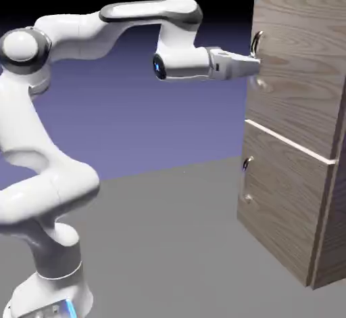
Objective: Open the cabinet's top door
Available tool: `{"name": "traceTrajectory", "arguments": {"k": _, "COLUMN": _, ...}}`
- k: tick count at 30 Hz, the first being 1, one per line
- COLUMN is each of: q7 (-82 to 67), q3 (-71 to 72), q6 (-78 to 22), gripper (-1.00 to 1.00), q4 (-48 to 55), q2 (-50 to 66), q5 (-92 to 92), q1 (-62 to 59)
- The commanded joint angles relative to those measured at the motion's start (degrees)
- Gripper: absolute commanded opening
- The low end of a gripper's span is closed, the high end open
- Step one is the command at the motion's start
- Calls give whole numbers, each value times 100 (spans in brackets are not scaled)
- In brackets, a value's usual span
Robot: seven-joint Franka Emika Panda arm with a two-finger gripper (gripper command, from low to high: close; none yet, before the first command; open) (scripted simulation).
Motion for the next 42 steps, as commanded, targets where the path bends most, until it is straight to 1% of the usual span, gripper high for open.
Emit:
{"name": "traceTrajectory", "arguments": {"k": 1, "q7": 42, "q3": -169, "q6": -78, "gripper": -100, "q4": -125, "q2": 19, "q5": -117, "q1": 209}}
{"name": "traceTrajectory", "arguments": {"k": 8, "q7": 540, "q3": -1464, "q6": -748, "gripper": -100, "q4": -1049, "q2": -43, "q5": -1164, "q1": 1663}}
{"name": "traceTrajectory", "arguments": {"k": 13, "q7": 1134, "q3": -2501, "q6": -1472, "gripper": -100, "q4": -1830, "q2": -359, "q5": -2199, "q1": 2609}}
{"name": "traceTrajectory", "arguments": {"k": 19, "q7": 1822, "q3": -3747, "q6": -2679, "gripper": -100, "q4": -2723, "q2": -921, "q5": -3595, "q1": 3335}}
{"name": "traceTrajectory", "arguments": {"k": 25, "q7": 2240, "q3": -4988, "q6": -4136, "gripper": -100, "q4": -3282, "q2": -1333, "q5": -4998, "q1": 3578}}
{"name": "traceTrajectory", "arguments": {"k": 33, "q7": 2360, "q3": -6557, "q6": -6129, "gripper": -100, "q4": -3293, "q2": -1211, "q5": -6643, "q1": 3559}}
{"name": "traceTrajectory", "arguments": {"k": 37, "q7": 2293, "q3": -7294, "q6": -7126, "gripper": -100, "q4": -3007, "q2": -855, "q5": -7343, "q1": 3580}}
{"name": "traceTrajectory", "arguments": {"k": 42, "q7": 2136, "q3": -8157, "q6": -8372, "gripper": -100, "q4": -2414, "q2": -194, "q5": -8059, "q1": 3715}}
